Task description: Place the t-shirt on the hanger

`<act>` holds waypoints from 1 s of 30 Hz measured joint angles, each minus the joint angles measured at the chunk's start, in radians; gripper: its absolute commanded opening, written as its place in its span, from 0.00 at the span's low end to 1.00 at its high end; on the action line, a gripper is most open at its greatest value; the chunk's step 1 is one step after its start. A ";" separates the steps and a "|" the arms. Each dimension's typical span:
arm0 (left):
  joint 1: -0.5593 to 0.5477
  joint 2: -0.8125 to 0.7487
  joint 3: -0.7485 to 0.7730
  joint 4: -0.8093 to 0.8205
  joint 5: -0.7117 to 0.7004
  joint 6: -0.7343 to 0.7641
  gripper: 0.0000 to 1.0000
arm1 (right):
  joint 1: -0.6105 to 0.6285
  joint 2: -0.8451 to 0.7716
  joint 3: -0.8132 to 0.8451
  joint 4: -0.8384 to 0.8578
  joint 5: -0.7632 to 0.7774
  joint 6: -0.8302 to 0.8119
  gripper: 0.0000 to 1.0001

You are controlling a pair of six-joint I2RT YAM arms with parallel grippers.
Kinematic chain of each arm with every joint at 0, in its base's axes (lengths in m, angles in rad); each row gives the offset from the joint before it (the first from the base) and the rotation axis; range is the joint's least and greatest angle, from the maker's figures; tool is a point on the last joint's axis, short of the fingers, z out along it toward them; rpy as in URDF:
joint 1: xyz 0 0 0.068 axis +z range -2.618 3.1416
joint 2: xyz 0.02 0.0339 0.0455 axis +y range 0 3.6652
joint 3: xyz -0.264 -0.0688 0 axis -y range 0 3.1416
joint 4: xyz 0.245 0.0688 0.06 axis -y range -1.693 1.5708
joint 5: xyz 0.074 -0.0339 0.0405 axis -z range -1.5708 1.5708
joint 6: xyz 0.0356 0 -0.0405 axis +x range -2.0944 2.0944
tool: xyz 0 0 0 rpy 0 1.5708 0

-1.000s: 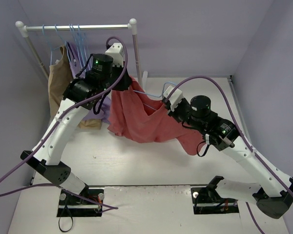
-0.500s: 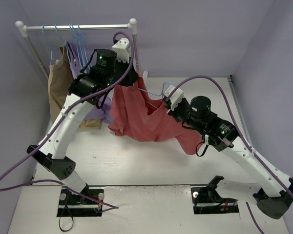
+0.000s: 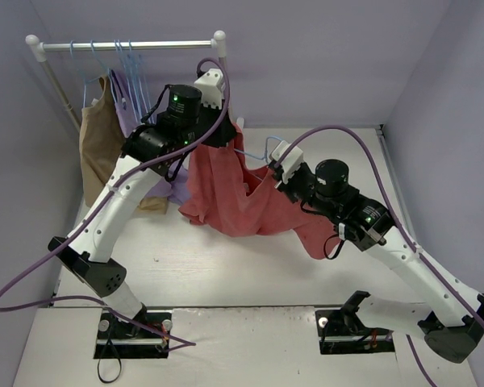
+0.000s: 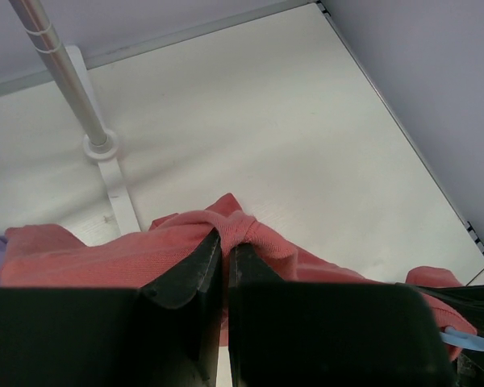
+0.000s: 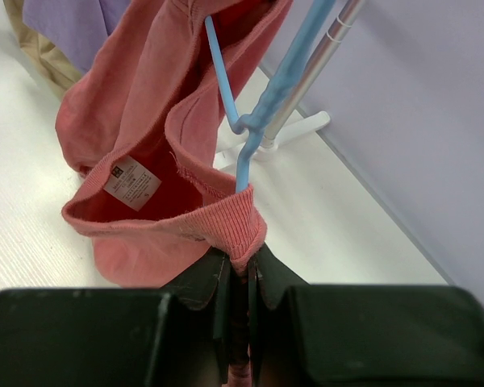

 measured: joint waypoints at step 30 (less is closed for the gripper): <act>0.036 0.018 -0.076 0.008 0.177 0.291 0.41 | -0.011 -0.012 -0.055 0.012 -0.080 0.022 0.00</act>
